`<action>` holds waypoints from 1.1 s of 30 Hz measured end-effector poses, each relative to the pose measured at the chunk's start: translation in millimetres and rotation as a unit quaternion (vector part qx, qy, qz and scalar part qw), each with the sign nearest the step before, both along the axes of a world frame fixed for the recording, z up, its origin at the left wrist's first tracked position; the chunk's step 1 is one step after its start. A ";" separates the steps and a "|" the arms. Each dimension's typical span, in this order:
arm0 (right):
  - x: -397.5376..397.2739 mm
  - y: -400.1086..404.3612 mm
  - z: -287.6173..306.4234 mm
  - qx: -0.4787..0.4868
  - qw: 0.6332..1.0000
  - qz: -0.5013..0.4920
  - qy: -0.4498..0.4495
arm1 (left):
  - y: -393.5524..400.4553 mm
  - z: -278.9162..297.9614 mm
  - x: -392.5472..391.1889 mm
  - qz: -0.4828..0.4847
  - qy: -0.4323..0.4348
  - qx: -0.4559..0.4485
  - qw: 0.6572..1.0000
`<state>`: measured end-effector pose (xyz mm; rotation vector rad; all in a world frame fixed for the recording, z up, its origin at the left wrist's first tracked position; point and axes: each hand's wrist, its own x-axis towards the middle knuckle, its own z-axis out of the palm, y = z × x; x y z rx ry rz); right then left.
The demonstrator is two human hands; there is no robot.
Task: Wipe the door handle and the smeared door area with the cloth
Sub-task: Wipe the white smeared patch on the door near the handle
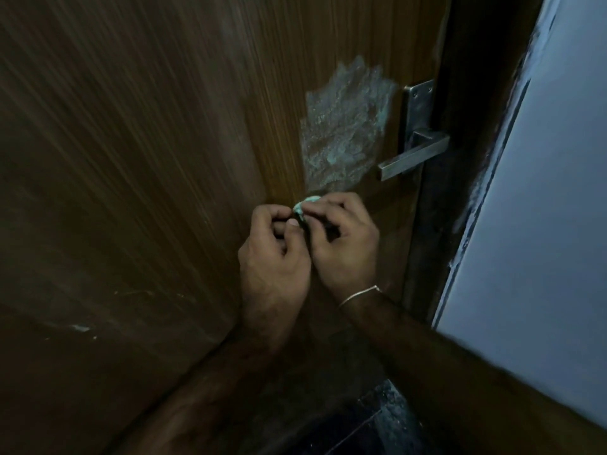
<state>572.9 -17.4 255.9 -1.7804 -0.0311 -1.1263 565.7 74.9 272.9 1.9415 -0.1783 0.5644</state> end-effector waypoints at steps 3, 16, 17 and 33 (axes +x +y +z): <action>3.2 -0.7 12.9 0.034 0.999 -0.021 -0.017 | -0.8 4.4 1.0 -0.007 0.004 0.004 1.000; -0.9 -4.8 14.3 -0.064 0.998 -0.022 -0.017 | -1.9 9.6 -2.0 -0.007 0.032 0.015 0.999; -5.2 -6.1 9.2 -0.057 0.998 -0.017 -0.003 | -1.8 10.7 -2.5 -0.010 0.036 0.011 0.999; -8.1 -3.6 17.6 -0.135 0.990 0.021 -0.028 | -0.4 33.5 -16.8 -0.029 -0.148 0.210 0.966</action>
